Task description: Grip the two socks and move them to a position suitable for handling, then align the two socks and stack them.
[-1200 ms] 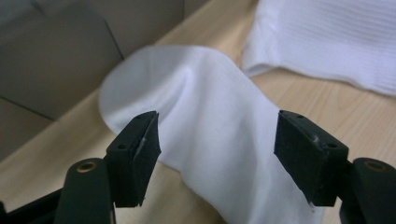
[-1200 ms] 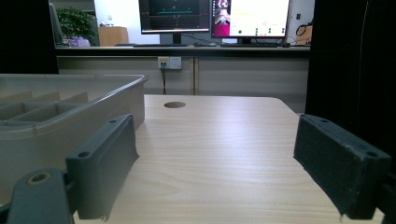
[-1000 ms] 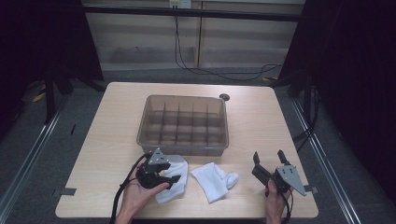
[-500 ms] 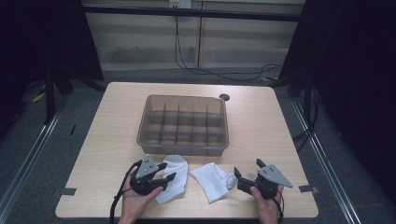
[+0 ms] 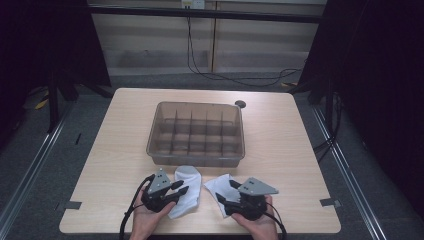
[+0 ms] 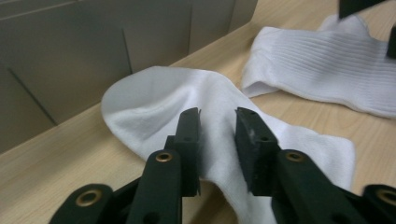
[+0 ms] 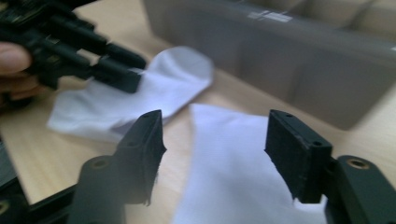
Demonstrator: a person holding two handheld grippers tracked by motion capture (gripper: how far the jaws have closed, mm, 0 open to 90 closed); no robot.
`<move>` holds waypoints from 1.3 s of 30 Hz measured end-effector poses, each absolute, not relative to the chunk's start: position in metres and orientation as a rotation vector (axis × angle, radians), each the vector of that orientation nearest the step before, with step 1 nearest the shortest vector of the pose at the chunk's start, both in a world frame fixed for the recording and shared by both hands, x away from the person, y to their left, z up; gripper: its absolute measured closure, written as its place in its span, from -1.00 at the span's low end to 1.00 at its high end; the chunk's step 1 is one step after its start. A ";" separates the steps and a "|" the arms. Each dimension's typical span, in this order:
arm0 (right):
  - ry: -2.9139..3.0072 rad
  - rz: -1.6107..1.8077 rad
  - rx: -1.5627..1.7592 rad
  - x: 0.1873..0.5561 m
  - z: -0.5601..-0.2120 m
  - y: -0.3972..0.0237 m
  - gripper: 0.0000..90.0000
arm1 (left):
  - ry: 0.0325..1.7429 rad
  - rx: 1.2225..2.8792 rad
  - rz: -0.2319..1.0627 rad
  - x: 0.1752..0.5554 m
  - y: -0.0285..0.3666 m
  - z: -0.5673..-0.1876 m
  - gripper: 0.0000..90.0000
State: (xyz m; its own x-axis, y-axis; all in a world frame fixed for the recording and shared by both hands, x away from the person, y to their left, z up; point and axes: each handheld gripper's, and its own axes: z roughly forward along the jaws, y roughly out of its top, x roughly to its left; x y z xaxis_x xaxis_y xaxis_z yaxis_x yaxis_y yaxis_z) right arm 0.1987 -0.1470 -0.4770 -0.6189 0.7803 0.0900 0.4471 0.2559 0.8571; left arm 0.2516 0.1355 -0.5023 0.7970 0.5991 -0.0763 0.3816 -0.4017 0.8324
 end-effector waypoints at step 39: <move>2.346 1.277 1.059 0.231 -0.470 -0.126 0.45 | 0.681 1.952 0.211 0.242 0.123 -0.484 0.78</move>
